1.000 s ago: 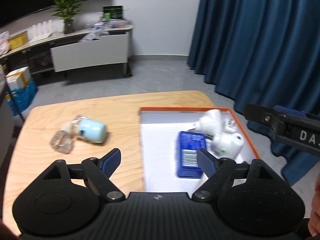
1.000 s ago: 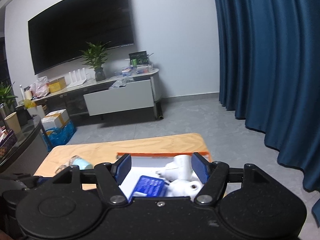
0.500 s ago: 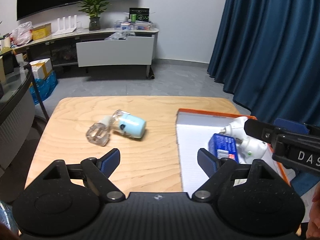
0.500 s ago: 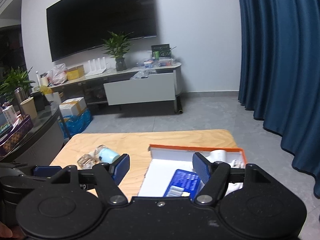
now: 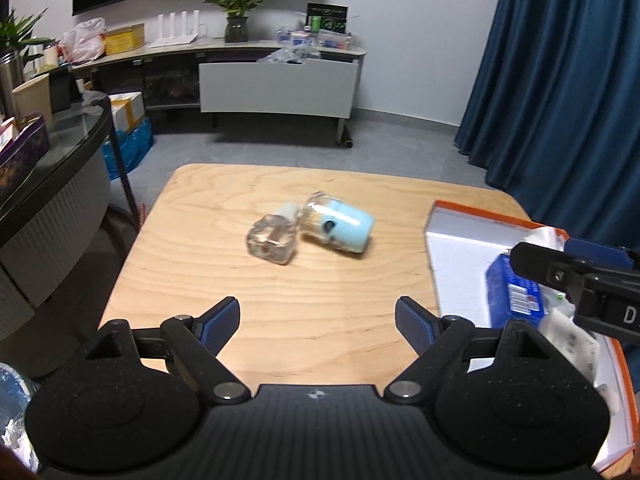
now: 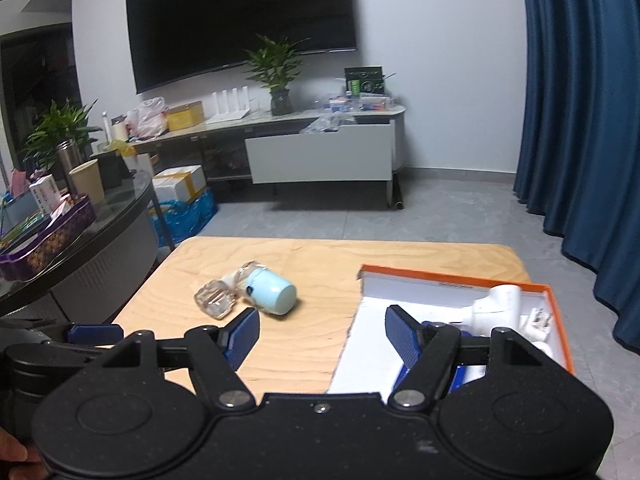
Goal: Organize rigid objects
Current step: 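Move both tools back from the tray toward the glass bottle and blue jar, then grasp the clear glass bottle with the left tool while the right tool grasps the light-blue jar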
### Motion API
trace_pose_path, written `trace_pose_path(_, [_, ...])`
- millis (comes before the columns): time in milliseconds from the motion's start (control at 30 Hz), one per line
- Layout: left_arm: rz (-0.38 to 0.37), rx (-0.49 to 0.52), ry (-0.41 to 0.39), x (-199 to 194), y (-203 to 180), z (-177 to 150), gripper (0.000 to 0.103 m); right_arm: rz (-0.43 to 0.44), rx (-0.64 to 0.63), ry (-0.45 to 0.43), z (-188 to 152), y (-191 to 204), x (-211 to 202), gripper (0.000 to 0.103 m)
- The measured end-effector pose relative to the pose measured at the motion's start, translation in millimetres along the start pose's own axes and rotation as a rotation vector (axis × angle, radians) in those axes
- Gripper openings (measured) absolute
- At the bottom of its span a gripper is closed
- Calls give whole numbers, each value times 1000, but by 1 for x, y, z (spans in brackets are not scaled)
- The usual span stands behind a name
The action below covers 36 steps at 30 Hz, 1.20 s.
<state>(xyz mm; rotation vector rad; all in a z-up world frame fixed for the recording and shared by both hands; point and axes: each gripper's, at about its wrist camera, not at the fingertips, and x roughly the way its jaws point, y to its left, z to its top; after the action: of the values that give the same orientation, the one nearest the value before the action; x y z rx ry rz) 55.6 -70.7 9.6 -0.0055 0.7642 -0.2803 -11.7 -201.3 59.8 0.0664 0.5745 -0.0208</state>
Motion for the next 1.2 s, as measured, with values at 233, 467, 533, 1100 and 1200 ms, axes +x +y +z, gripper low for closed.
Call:
trace_pose_path(233, [16,-6,3,6,14,3,87,27,-21,22,-1,13,14,83])
trace_pose_path(467, [24,28,16,19,23,7,87,40,-37,43,-2,21,27,83])
trace_pose_path(533, [25,41,23,24,25,8,87,41,-40,47,-2,21,30,83])
trace_pose_path(1100, [-12,128,41,81,43,25,88,50,-48,93,-1,21,67,83])
trace_pose_path(1200, [-18,150,42,96,45,29,89,49,-49,99,-2,20,73,83])
